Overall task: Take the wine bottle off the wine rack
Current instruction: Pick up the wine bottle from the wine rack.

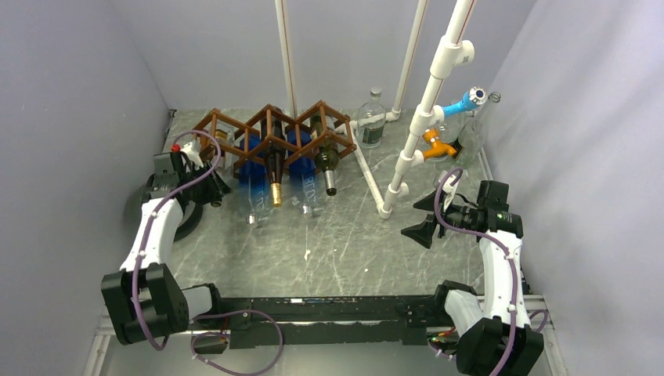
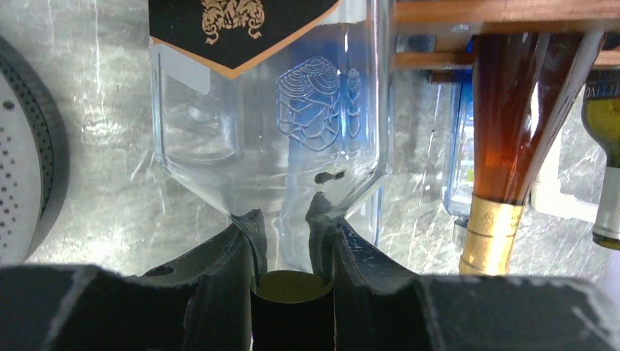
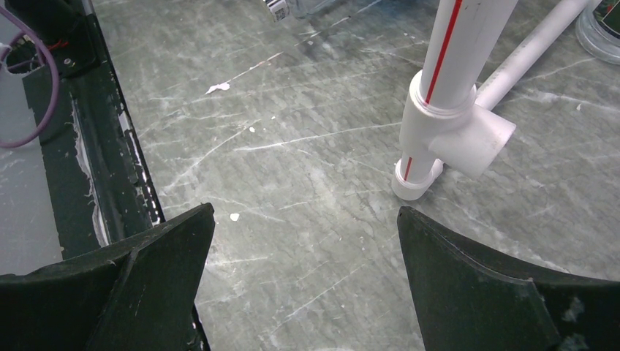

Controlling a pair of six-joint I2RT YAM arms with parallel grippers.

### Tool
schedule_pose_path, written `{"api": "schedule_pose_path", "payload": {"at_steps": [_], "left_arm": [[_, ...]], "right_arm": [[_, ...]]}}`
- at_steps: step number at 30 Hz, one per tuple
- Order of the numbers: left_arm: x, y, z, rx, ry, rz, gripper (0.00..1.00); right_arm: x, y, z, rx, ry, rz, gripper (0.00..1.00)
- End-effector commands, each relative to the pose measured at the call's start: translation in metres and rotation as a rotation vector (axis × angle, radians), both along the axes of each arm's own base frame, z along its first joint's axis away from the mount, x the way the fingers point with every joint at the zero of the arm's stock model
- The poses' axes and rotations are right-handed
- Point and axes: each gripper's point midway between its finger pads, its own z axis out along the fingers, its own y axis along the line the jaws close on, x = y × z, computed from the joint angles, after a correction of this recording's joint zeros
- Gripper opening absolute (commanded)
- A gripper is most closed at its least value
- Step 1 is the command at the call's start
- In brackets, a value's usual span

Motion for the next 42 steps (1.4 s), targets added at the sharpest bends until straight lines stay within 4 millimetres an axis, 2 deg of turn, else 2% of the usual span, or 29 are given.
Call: {"api": "schedule_pose_path", "payload": {"at_steps": [1, 10, 29, 30, 31, 32, 42], "left_arm": [[0.014, 0.011, 0.054, 0.089, -0.238, 0.014, 0.00], [-0.006, 0.010, 0.066, 0.119, -0.284, 0.027, 0.00], [-0.040, -0.005, 0.056, 0.060, -0.259, 0.023, 0.00], [-0.052, -0.008, 0.082, 0.077, -0.358, 0.024, 0.00], [-0.045, -0.007, 0.060, 0.055, -0.270, 0.025, 0.00], [-0.045, -0.007, 0.058, 0.048, -0.258, 0.027, 0.00], [-0.061, -0.018, 0.054, 0.000, -0.244, 0.016, 0.00]], "right_arm": [[0.001, 0.002, 0.006, -0.003, -0.046, 0.016, 0.99], [0.001, 0.002, 0.006, -0.003, -0.050, 0.015, 0.99], [0.001, 0.002, 0.007, -0.004, -0.059, 0.014, 0.99], [0.001, 0.002, 0.007, -0.004, -0.058, 0.014, 0.99], [0.001, 0.002, 0.008, -0.004, -0.059, 0.014, 0.99], [0.000, 0.002, 0.007, -0.004, -0.059, 0.014, 0.99], [0.000, 0.002, 0.009, -0.008, -0.071, 0.012, 0.99]]}}
